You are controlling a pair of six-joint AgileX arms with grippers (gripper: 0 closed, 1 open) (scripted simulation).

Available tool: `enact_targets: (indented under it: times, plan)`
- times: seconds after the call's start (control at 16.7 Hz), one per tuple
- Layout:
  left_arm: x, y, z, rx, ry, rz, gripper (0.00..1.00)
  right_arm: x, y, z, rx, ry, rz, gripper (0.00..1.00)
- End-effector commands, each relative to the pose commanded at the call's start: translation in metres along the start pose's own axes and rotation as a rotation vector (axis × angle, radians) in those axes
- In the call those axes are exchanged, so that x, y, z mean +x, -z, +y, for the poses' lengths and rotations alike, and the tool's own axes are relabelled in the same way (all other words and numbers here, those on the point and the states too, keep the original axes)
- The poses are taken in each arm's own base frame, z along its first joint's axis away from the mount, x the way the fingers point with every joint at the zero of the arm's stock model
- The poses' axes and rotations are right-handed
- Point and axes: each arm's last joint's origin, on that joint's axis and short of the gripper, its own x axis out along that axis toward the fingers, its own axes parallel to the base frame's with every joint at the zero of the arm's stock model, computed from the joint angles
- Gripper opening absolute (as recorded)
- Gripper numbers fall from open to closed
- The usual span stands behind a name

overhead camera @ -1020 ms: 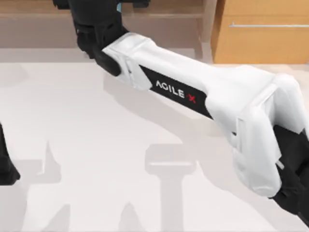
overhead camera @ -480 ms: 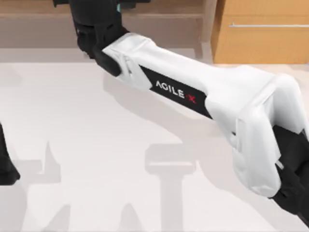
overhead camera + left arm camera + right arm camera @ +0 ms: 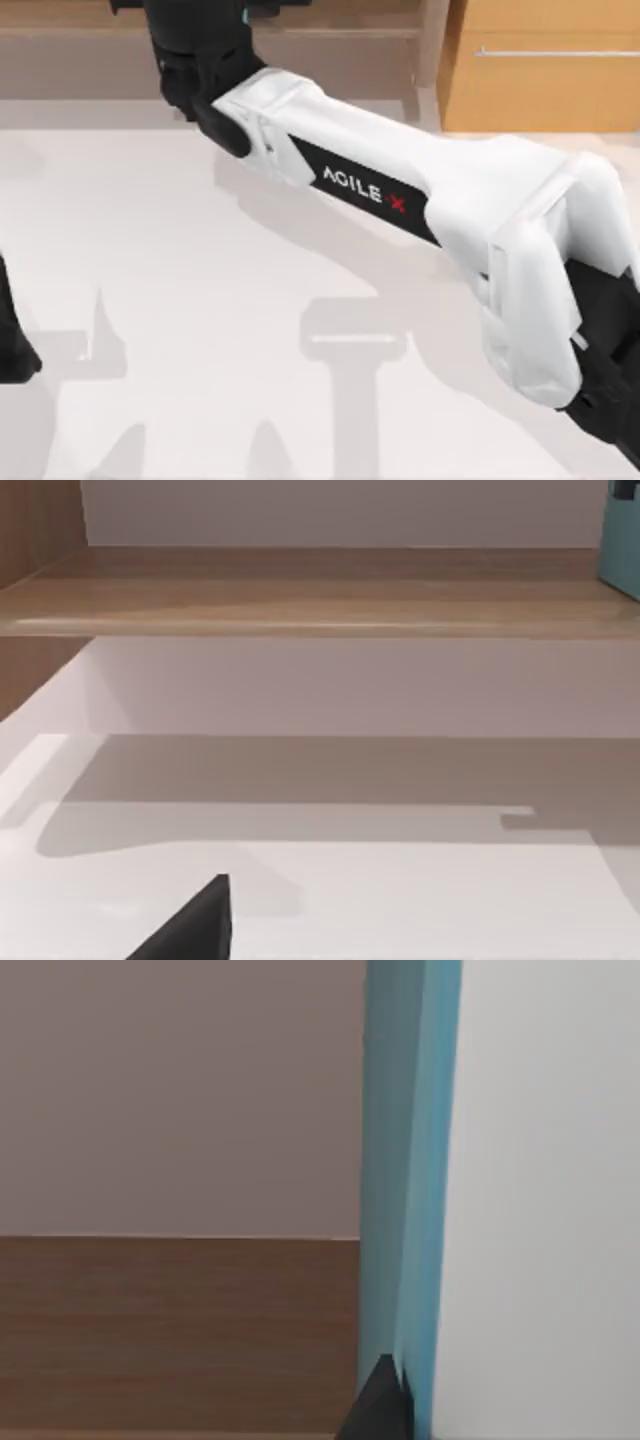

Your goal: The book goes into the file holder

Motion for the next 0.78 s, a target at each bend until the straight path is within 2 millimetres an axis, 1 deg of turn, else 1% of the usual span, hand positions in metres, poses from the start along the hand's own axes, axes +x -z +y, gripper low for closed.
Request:
enact_targets:
  times: [0.36, 0.6, 0.78]
  plan:
    - [0.0, 0.0, 0.0, 0.0, 0.0, 0.0, 1.0, -0.002, -0.001, 0.002, 0.002, -0.005, -0.001, 0.0]
    - [0.0, 0.0, 0.0, 0.0, 0.0, 0.0, 1.0, -0.002, -0.014, 0.002, 0.002, -0.005, -0.001, 0.0]
    - [0.0, 0.0, 0.0, 0.0, 0.0, 0.0, 1.0, -0.002, -0.016, 0.002, 0.002, -0.005, -0.001, 0.0]
